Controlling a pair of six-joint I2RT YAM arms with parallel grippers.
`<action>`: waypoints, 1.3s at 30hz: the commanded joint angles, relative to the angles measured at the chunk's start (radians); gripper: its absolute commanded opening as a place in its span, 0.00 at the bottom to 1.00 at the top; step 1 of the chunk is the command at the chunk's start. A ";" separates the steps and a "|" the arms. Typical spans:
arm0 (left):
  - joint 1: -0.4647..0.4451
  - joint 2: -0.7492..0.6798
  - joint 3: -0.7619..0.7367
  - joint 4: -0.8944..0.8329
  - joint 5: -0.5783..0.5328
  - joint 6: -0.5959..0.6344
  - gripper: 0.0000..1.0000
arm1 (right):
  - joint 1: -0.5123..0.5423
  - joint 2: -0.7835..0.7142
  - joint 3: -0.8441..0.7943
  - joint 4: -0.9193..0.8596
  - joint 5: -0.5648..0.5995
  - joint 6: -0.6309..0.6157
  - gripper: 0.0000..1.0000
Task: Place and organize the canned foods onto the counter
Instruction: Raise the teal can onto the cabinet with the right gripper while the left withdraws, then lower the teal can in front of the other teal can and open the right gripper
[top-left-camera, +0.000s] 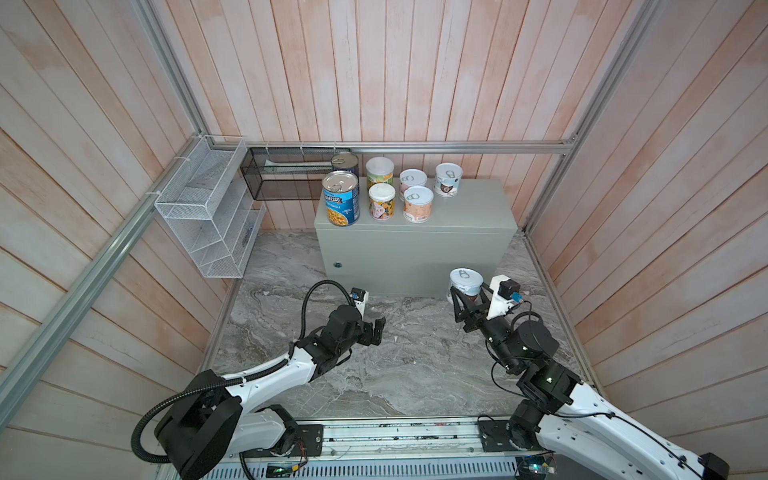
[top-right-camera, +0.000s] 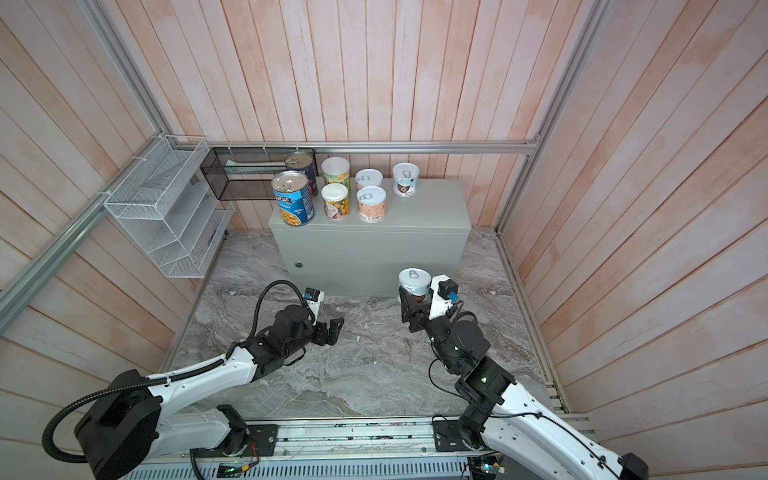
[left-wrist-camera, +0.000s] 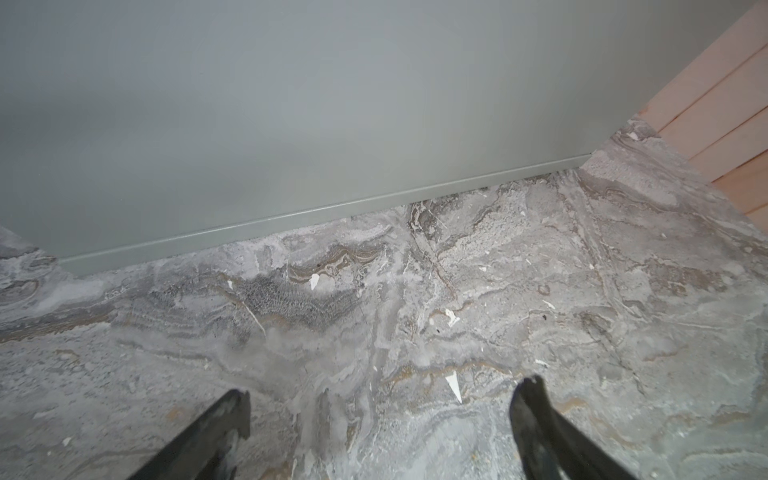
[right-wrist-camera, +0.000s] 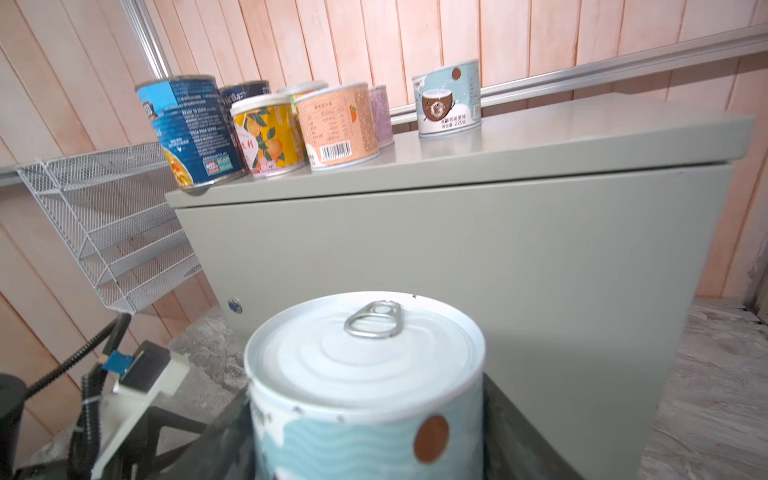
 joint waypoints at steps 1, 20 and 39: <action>0.005 -0.004 -0.027 0.115 0.014 0.024 1.00 | -0.007 -0.002 0.095 0.003 0.043 0.019 0.57; 0.004 -0.004 -0.058 0.142 0.022 0.016 1.00 | -0.251 0.247 0.421 0.068 -0.166 -0.029 0.59; 0.005 -0.014 -0.064 0.135 0.002 0.016 1.00 | -0.453 0.694 0.711 0.187 -0.446 -0.086 0.59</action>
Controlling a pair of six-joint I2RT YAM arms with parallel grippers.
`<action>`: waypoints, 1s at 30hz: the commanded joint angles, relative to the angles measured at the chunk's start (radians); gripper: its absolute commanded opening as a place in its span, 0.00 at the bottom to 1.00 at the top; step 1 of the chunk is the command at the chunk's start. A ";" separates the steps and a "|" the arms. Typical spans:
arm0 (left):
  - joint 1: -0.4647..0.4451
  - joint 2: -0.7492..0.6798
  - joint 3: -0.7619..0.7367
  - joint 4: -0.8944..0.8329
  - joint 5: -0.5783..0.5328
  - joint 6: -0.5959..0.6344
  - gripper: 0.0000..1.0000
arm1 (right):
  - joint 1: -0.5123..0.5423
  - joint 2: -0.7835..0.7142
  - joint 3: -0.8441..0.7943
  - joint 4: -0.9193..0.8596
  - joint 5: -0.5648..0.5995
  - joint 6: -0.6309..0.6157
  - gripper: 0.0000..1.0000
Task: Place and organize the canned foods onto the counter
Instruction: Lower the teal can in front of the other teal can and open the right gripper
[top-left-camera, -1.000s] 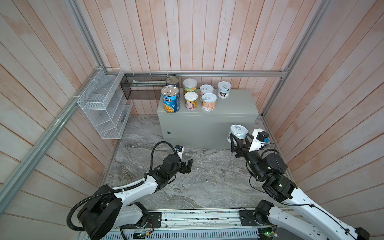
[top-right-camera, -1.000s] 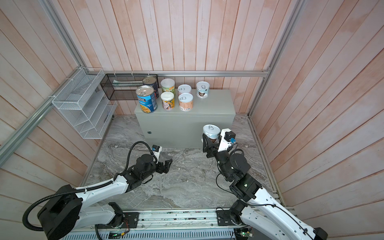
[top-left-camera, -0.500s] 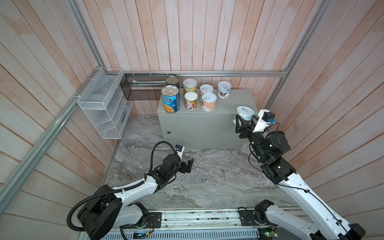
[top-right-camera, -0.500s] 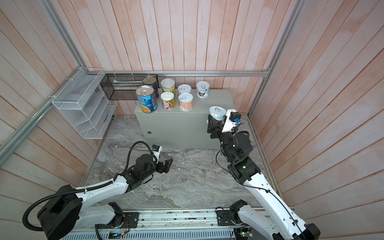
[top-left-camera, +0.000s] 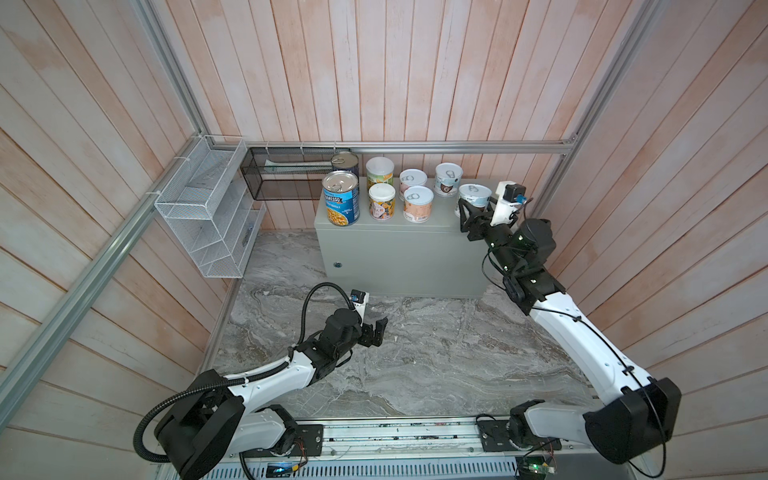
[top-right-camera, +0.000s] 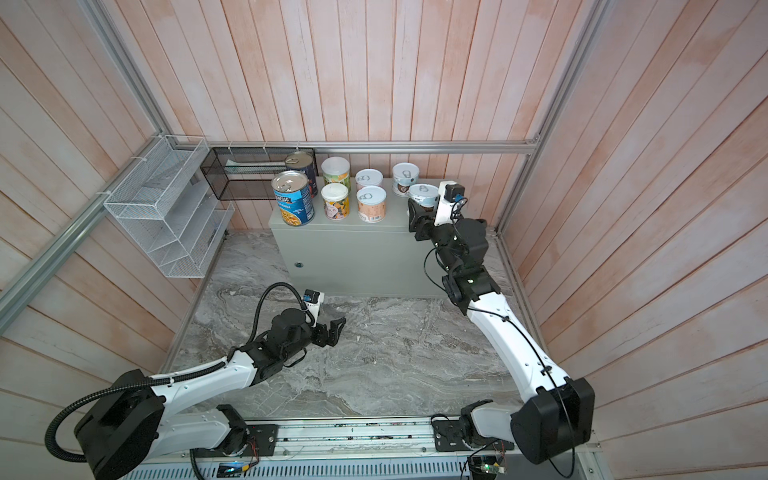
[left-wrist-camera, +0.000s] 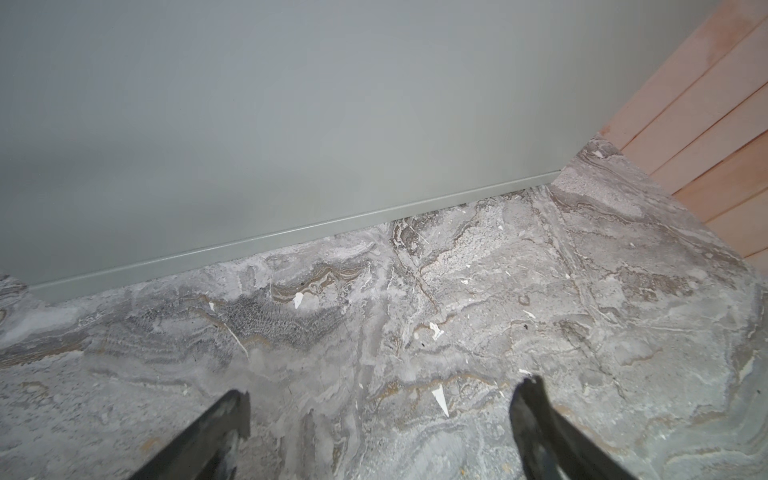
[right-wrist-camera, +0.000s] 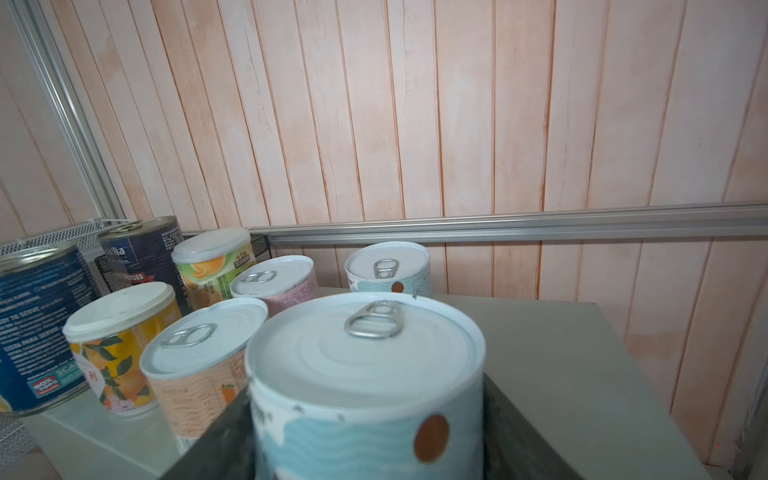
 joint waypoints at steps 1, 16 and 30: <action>0.004 -0.010 -0.019 0.020 -0.022 0.003 1.00 | -0.005 0.032 0.068 0.110 -0.052 -0.036 0.59; 0.005 -0.001 -0.017 0.019 -0.021 0.004 1.00 | -0.005 0.214 0.215 0.005 -0.086 -0.070 0.84; 0.004 0.026 -0.008 0.019 -0.014 -0.001 1.00 | -0.005 0.099 0.154 -0.029 -0.064 -0.106 0.97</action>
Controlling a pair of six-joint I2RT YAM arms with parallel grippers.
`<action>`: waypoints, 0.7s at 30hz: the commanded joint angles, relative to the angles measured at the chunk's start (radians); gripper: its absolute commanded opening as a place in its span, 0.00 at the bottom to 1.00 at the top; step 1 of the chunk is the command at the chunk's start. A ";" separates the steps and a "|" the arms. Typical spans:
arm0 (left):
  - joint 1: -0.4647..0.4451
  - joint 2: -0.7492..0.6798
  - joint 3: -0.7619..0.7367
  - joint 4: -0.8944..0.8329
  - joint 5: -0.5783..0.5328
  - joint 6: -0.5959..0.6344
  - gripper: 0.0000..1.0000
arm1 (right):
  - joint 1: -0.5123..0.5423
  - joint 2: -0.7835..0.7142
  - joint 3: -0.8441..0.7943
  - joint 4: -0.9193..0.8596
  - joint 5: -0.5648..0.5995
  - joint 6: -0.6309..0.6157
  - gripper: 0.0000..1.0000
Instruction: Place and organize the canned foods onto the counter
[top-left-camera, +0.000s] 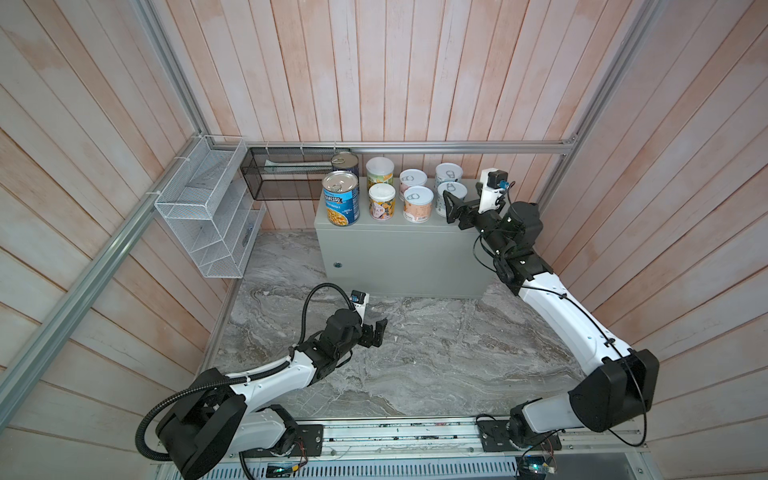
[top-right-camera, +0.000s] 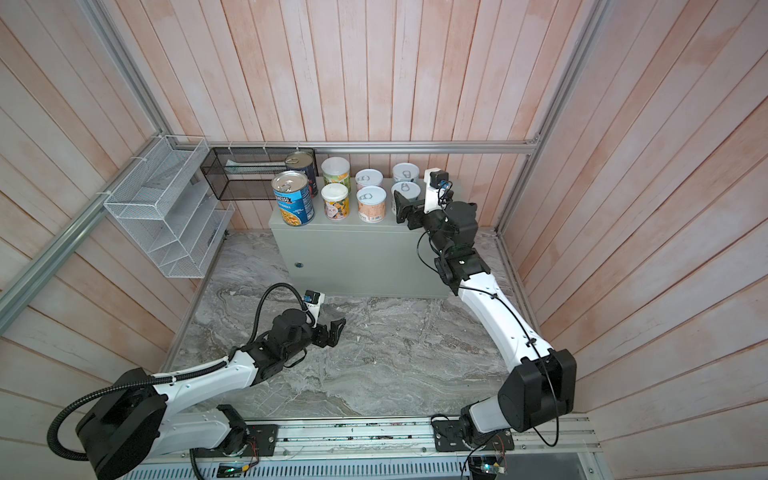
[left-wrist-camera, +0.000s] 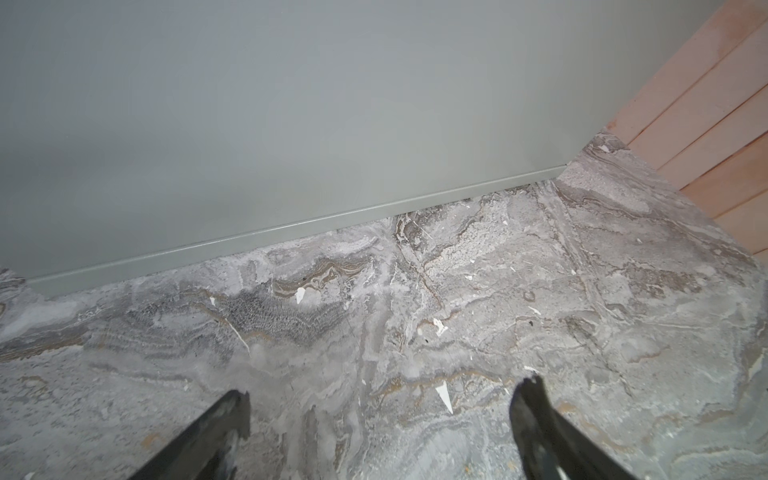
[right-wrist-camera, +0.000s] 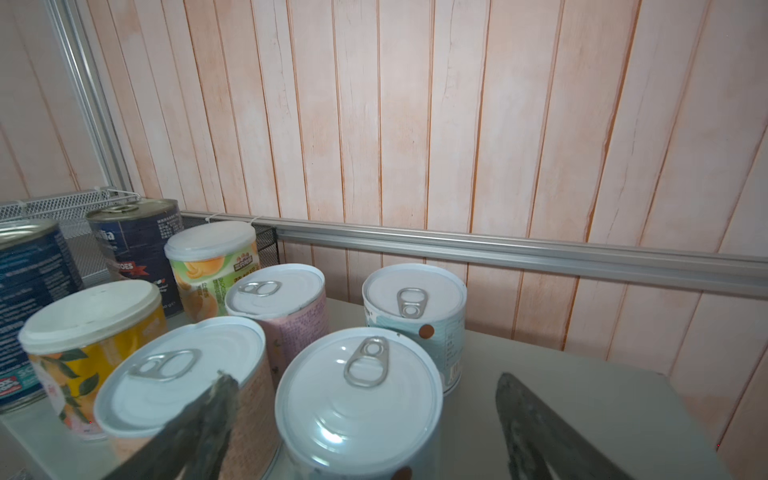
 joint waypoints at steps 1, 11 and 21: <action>0.004 0.016 -0.004 0.015 -0.009 -0.001 1.00 | -0.001 -0.019 0.005 -0.014 0.018 -0.011 0.97; 0.004 -0.011 -0.005 0.000 -0.031 0.001 1.00 | -0.003 -0.296 -0.323 0.121 0.170 -0.002 0.97; 0.049 -0.090 -0.039 0.052 -0.051 0.002 1.00 | -0.030 -0.535 -0.840 0.329 0.487 0.017 0.98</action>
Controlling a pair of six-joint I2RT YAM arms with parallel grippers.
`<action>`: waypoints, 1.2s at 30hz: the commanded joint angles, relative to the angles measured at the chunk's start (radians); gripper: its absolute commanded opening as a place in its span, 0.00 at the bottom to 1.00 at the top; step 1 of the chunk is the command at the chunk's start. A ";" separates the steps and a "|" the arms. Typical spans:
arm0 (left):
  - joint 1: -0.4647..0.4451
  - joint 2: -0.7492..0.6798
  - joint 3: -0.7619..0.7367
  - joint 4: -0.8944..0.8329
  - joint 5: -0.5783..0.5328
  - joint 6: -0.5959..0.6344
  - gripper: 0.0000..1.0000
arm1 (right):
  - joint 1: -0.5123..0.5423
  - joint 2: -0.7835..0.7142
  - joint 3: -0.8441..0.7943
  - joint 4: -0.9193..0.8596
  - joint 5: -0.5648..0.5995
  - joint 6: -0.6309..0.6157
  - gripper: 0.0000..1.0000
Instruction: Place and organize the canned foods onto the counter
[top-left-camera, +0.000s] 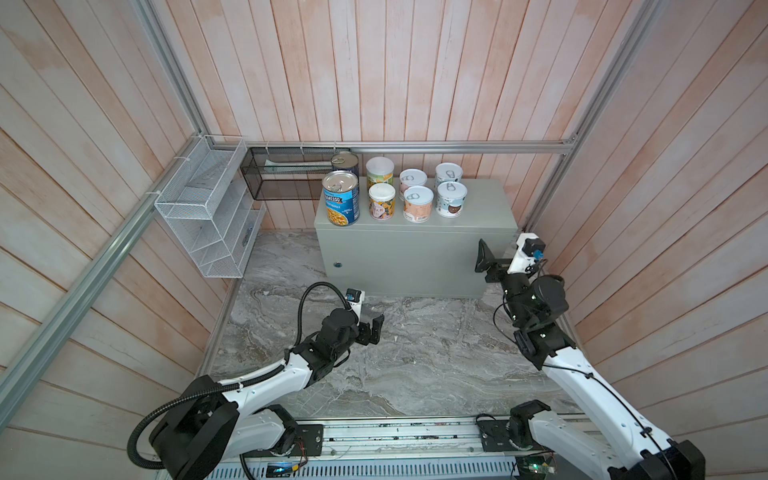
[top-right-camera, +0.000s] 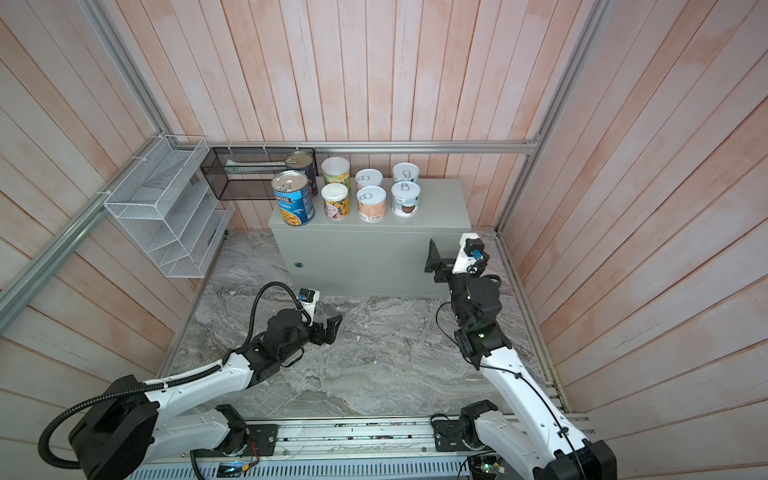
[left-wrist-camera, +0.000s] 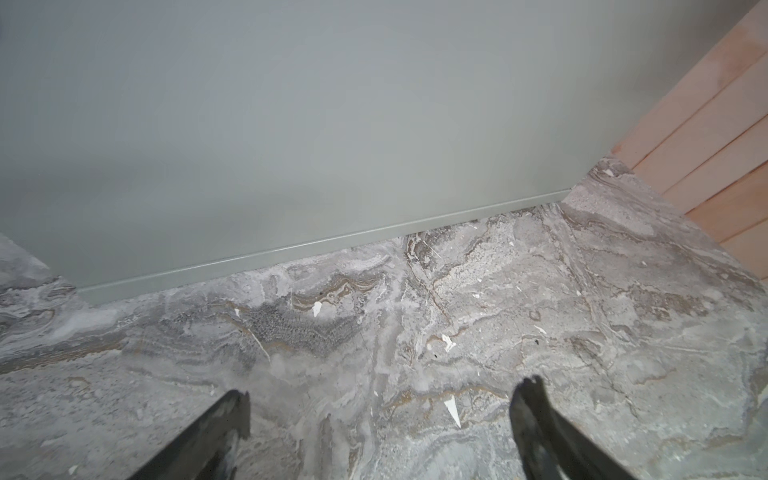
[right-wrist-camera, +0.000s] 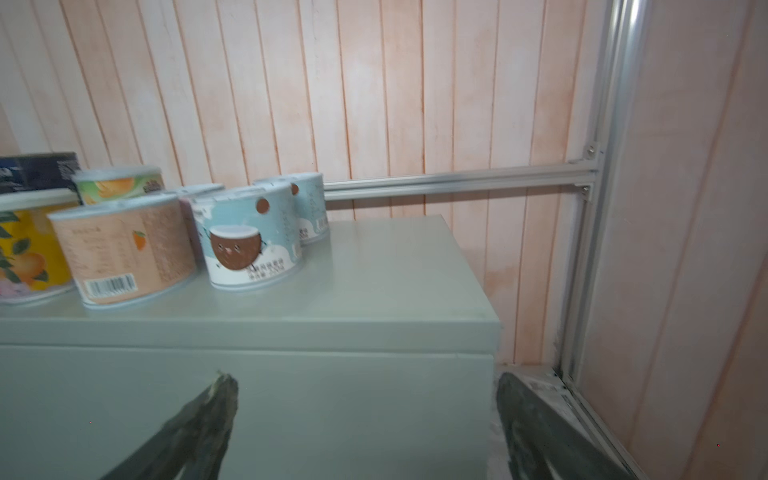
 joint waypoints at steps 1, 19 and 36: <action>0.032 -0.031 -0.019 0.044 -0.031 0.010 1.00 | -0.021 -0.029 -0.151 0.142 0.162 0.032 0.98; 0.347 -0.080 -0.028 0.171 -0.302 0.152 1.00 | -0.207 0.381 -0.335 0.478 0.359 0.009 0.97; 0.611 0.371 0.027 0.495 -0.228 0.251 1.00 | -0.328 0.572 -0.281 0.479 0.117 0.059 0.98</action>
